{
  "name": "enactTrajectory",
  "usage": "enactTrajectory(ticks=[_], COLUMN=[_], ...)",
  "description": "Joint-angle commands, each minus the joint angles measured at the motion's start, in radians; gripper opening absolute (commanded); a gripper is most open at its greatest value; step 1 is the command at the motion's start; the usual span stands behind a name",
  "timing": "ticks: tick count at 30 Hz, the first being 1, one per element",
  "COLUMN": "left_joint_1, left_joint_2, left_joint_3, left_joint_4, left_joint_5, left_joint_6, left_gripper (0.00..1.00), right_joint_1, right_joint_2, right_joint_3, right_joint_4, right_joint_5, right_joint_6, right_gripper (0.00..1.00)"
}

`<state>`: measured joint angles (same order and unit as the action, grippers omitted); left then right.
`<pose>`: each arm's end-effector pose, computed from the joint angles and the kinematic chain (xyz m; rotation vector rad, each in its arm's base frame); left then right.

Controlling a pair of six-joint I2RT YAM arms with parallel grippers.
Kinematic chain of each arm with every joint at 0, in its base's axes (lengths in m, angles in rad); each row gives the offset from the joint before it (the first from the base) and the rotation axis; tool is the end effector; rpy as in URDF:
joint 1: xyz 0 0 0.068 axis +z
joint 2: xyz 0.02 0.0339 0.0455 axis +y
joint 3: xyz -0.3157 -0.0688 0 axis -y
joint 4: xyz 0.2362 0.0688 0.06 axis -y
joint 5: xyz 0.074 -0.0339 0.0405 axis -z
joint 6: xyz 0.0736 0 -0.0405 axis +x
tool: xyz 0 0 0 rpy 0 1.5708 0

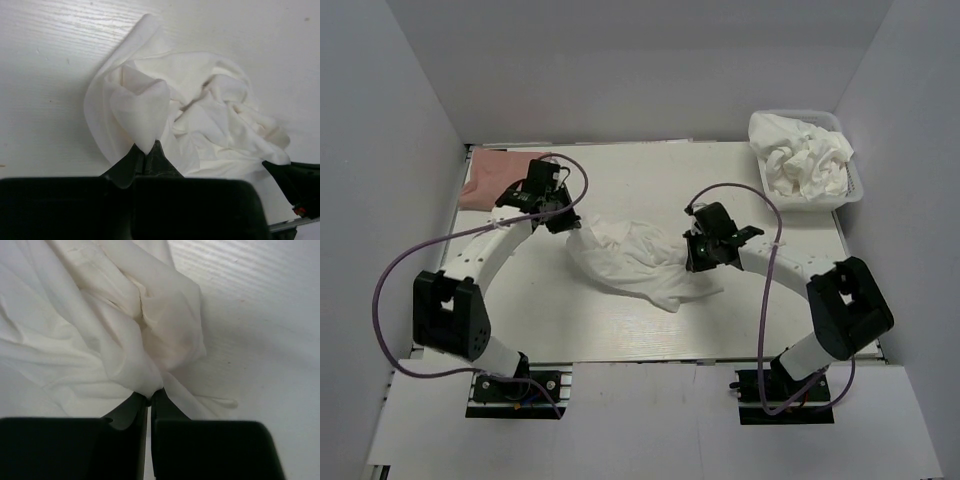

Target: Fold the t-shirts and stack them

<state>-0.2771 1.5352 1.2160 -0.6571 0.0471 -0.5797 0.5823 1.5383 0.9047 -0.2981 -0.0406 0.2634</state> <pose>0.3208 -0.0948 0.2896 -0.3724 2.5664 -0.3856 0.2686 0.1805 0.2191 -0.4213 2.5119 0.3930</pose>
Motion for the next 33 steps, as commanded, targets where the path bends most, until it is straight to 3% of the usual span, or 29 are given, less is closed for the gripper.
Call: enactTrajectory(ticks=[1, 6, 13, 20, 27, 33], left_joint_1=[-0.004, -0.004, -0.004, 0.006, 0.015, 0.015], left_joint_2=[-0.144, -0.326, -0.608, -0.714, -0.641, -0.642], left_joint_3=[0.043, 0.134, 0.249, 0.384, 0.582, 0.559], left_joint_4=[0.017, 0.017, 0.062, 0.073, 0.014, -0.090], left_joint_5=[0.017, -0.068, -0.216, -0.205, -0.174, -0.269], left_joint_6=[0.035, 0.046, 0.046, 0.075, 0.106, 0.032], left_gripper=[0.00, 0.00, 0.00, 0.00, 0.00, 0.00], right_joint_1=[-0.010, -0.010, -0.012, -0.010, -0.012, -0.012], right_joint_2=[-0.135, -0.374, -0.587, -0.718, -0.702, -0.731], right_joint_3=[0.060, 0.190, 0.342, 0.460, 0.595, 0.591], right_joint_4=[0.063, 0.008, 0.010, 0.088, 0.074, -0.018], right_joint_5=[0.168, 0.472, 0.689, 0.549, 0.456, 0.462], right_joint_6=[0.056, 0.033, -0.041, -0.121, -0.176, -0.127], right_gripper=[0.00, 0.00, 0.00, 0.00, 0.00, 0.00])
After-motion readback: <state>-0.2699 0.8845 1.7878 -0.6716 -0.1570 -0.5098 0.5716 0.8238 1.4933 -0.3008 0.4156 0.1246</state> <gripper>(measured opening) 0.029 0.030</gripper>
